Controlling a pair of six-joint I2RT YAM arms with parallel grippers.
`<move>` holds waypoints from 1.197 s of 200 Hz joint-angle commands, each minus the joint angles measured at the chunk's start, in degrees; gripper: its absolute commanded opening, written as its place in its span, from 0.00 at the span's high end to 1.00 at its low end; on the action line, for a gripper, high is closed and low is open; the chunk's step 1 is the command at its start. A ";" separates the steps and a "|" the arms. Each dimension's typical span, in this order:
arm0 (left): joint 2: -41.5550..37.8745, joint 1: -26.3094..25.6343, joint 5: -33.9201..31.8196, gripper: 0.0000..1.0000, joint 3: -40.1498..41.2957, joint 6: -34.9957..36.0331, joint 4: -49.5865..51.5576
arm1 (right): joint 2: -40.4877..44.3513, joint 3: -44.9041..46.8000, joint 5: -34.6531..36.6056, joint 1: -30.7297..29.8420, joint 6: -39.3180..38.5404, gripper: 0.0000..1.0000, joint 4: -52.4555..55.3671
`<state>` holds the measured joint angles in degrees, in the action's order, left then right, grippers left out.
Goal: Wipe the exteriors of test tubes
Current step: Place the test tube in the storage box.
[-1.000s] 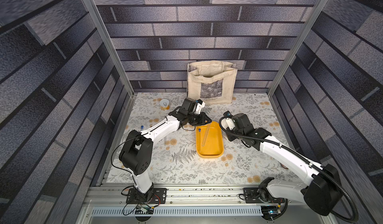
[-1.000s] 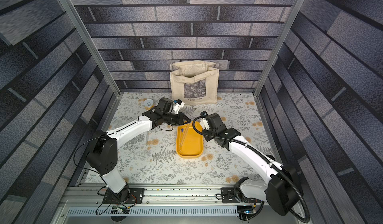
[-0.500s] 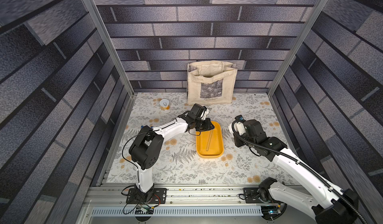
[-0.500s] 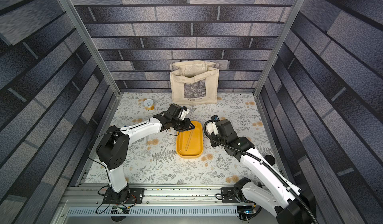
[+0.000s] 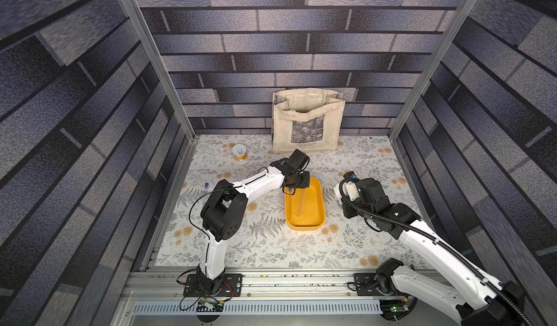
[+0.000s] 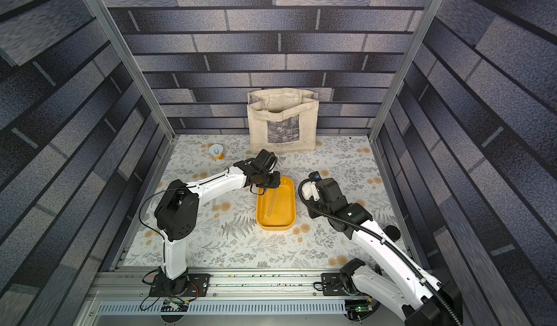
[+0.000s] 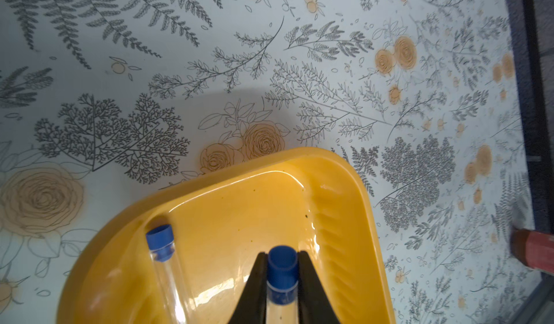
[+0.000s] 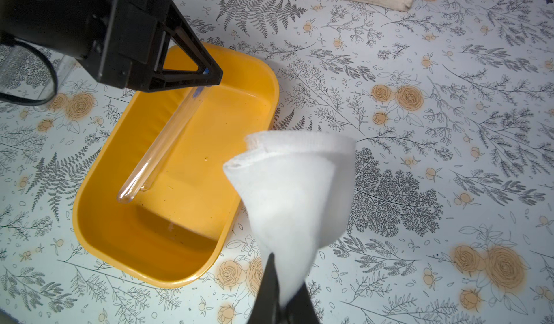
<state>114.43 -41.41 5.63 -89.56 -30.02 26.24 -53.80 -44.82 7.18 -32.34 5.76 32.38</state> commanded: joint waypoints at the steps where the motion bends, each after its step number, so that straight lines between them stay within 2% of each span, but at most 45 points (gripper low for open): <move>1: 1.72 -1.64 -8.60 0.82 -3.12 4.16 7.74 | 0.85 0.55 -0.20 0.26 0.64 1.00 1.19; 71: 4.38 -3.16 -16.26 0.79 -4.51 2.08 11.39 | 0.45 0.76 -0.15 0.33 0.82 1.00 1.35; 138: 7.04 -2.86 -14.32 0.77 -5.73 -2.34 9.96 | 1.68 1.22 -0.10 0.31 1.04 1.00 2.40; 180: 6.09 -3.42 -15.37 0.75 -5.62 -2.16 9.82 | 2.28 1.93 0.02 0.29 1.10 1.00 2.69; 198: 4.90 -3.59 -15.25 0.71 -5.58 -1.89 9.96 | 1.96 1.92 -0.16 0.34 1.17 1.00 2.25; 239: -1.86 -3.98 -15.30 0.53 -4.61 -0.81 10.61 | 1.48 1.35 -0.31 0.33 1.54 1.00 1.61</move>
<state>120.70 -44.93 -8.25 -93.91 -31.44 35.42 -52.16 -43.64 7.20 -32.34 6.44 33.67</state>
